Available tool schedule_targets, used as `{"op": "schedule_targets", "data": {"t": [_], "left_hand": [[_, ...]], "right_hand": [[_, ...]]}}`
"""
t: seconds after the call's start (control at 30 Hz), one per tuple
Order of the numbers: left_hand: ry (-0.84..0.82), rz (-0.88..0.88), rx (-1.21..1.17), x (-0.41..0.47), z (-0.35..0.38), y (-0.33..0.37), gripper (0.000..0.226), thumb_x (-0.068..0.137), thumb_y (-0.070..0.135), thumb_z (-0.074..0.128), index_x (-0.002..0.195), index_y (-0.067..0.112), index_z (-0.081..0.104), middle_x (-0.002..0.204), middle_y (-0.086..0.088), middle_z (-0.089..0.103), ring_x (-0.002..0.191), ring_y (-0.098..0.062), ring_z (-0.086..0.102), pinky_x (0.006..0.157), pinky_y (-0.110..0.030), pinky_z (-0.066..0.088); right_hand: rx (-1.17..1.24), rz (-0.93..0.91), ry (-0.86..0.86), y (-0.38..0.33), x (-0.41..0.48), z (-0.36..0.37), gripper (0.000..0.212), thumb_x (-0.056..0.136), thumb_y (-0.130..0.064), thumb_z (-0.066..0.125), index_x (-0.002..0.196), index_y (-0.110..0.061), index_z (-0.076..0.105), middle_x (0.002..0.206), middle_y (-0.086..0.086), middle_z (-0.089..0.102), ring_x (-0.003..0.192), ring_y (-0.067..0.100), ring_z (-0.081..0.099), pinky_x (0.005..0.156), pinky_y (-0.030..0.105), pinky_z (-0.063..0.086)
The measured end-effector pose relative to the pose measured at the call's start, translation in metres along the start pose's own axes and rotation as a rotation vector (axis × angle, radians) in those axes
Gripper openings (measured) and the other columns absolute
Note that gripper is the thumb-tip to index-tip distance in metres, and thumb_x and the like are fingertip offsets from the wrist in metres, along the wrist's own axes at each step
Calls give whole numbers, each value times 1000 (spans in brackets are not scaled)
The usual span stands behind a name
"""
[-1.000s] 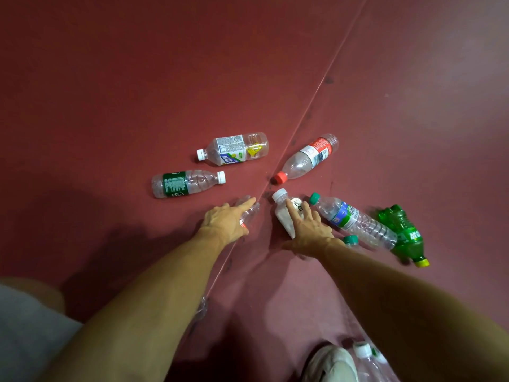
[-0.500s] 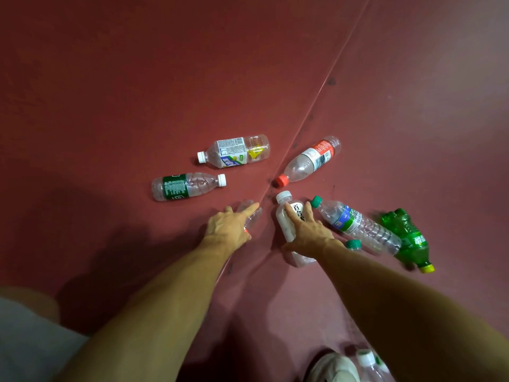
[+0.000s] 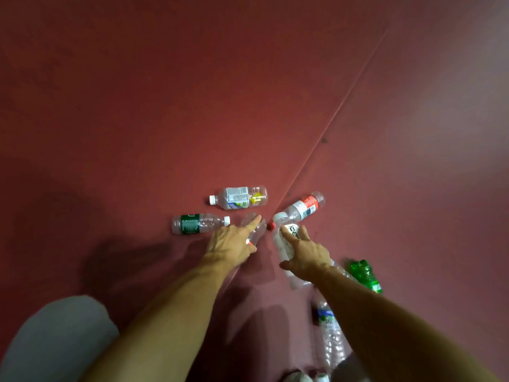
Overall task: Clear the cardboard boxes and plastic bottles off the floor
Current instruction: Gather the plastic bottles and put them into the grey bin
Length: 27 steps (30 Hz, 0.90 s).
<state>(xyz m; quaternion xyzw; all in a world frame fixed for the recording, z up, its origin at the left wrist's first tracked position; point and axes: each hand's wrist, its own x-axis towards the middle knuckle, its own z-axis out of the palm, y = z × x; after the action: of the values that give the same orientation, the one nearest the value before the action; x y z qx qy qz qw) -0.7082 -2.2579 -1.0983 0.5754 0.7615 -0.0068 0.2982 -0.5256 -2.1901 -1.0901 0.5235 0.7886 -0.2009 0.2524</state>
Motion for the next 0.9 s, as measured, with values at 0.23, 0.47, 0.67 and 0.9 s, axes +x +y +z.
{"op": "schedule_targets", "data": {"t": [0.23, 0.47, 0.67, 0.9], "left_hand": [[118, -98, -40, -110, -212, 38, 71, 98, 45, 51, 152, 56, 7, 130, -15, 55, 113, -39, 60, 95, -42, 46], [207, -223, -107, -254, -418, 57, 73, 99, 47, 55, 152, 57, 6, 141, -22, 41, 116, -42, 59, 99, -42, 46], [361, -385, -154, -366, -524, 49, 75, 95, 53, 58, 151, 60, 8, 134, -14, 45, 112, -39, 62, 97, -41, 48], [525, -654, -198, -497, -568, -15, 72, 93, 54, 58, 149, 61, 13, 130, -12, 47, 115, -39, 60, 99, -42, 45]], "right_hand": [[15, -93, 85, -59, -117, -212, 87, 87, -49, 69, 155, -44, 14, 161, 7, 12, 123, 38, 56, 94, 40, 47], [-22, -212, 123, -137, -256, -395, 89, 90, -52, 64, 157, -46, 7, 166, 7, 1, 121, 40, 58, 96, 41, 47], [-107, -396, 182, -200, -334, -492, 90, 90, -54, 65, 157, -48, 5, 167, 6, -1, 123, 37, 57, 99, 40, 47], [-240, -680, 242, -328, -396, -525, 87, 89, -53, 64, 156, -47, 9, 163, 6, 10, 116, 36, 61, 89, 36, 46]]}}
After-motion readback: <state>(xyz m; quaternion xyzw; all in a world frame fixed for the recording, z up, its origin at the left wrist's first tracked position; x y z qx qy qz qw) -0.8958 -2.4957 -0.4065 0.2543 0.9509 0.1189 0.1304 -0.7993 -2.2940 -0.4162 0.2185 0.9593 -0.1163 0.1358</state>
